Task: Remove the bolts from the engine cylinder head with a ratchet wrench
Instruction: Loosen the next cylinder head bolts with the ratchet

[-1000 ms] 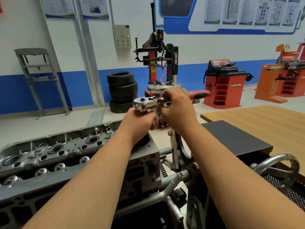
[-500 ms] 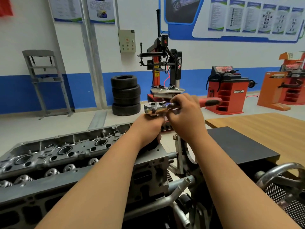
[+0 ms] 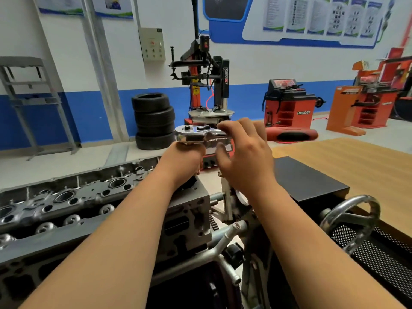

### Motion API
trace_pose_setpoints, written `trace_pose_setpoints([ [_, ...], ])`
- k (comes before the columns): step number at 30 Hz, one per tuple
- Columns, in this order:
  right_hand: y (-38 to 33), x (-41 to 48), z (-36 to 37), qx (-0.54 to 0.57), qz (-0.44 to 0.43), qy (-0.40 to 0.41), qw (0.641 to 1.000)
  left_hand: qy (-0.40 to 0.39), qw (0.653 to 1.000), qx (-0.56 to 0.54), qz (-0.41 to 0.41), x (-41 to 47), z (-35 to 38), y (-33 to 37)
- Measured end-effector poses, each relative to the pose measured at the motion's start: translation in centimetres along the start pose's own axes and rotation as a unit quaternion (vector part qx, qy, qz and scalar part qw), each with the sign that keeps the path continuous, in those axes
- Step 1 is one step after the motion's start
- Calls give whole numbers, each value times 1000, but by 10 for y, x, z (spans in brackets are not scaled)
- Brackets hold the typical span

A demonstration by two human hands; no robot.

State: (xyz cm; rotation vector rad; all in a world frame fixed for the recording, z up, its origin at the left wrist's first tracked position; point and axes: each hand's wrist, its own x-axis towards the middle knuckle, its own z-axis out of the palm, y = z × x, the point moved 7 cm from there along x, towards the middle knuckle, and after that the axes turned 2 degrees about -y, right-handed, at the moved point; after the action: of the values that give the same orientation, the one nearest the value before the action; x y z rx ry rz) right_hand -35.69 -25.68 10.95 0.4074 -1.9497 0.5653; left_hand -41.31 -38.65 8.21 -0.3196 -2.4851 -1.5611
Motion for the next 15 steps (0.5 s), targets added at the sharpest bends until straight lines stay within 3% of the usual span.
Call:
trace_pose_setpoints([
  [9,14,54,91,205,32,-49,977,3,999,-46,8,5,-8,-6],
  [12,12,53,87,206,21,-68,976,10,1000,-12,0,4,-6,-7],
  [15,18,43,68,141,28,-97,985,8,1000,8,-1,5,-5,-6],
])
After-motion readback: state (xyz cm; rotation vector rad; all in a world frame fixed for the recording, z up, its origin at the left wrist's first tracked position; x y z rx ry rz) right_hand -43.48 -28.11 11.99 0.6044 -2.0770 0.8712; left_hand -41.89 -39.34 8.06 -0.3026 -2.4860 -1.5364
